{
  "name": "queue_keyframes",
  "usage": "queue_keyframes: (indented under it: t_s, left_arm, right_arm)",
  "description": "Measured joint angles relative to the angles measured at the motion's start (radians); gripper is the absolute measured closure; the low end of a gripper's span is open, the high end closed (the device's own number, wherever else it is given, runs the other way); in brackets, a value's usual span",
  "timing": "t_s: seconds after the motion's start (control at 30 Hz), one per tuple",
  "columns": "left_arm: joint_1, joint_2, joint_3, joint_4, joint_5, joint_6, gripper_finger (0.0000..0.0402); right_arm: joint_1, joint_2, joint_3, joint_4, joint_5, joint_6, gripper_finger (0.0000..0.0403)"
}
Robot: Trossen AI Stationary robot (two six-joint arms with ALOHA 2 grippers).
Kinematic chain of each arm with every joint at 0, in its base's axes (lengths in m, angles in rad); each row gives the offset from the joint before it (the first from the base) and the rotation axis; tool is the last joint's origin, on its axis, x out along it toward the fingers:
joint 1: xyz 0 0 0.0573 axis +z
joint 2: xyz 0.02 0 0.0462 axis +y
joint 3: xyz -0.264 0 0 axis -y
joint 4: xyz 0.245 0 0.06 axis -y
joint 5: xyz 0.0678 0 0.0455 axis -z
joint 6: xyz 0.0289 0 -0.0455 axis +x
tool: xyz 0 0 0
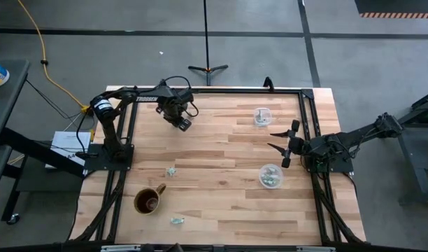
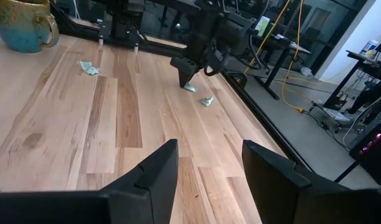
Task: Pick and place items into bin
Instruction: Put the green stevia packet into the bottom transparent bin
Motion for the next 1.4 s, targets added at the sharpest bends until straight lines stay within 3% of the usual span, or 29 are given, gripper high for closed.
queue_keyframes:
  t_s: [0.17,0.4,0.53,0.63,0.77,0.9,1.0,1.1,1.27,1.4]
  left_arm:
    - [0.000,0.000,0.000,0.003,-0.012,0.025,0.0357]
    - [-0.001,-0.011,0.000,0.021,-0.022,0.079,0.0361]
    - [-0.009,-0.069,0.016,0.081,0.106,0.106,0.0361]
    - [-0.043,-0.104,0.017,0.216,0.245,0.151,0.0361]
    - [-0.134,-0.117,0.018,0.514,0.419,0.146,0.0361]
    - [-0.257,-0.093,0.018,0.799,0.491,0.135,0.0361]
    - [-0.340,-0.070,0.027,0.945,0.482,0.131,0.0361]
    - [-0.409,-0.039,0.063,1.014,0.403,0.171,0.0361]
    - [-0.482,0.046,0.187,1.028,0.222,0.242,0.0361]
    - [-0.488,0.115,0.296,1.026,0.209,0.283,0.0361]
  right_arm:
    - [0.000,0.000,0.000,0.000,0.000,0.000,0.0233]
    - [0.000,0.000,0.000,0.001,0.000,0.000,0.0233]
    - [0.000,0.000,0.000,0.020,-0.005,-0.025,0.0233]
    - [0.000,0.000,0.000,0.045,-0.048,-0.074,0.0233]
    - [0.000,0.002,0.000,0.097,-0.129,-0.144,0.0233]
    - [0.000,0.002,0.000,0.116,-0.149,-0.207,0.0232]
    - [0.000,0.002,0.000,0.123,-0.148,-0.228,0.0231]
    - [0.000,0.002,0.000,0.161,-0.152,-0.211,0.0231]
    - [0.000,0.001,0.000,0.241,-0.148,-0.087,0.0224]
    - [0.000,0.013,0.000,0.237,-0.163,-0.019,0.0205]
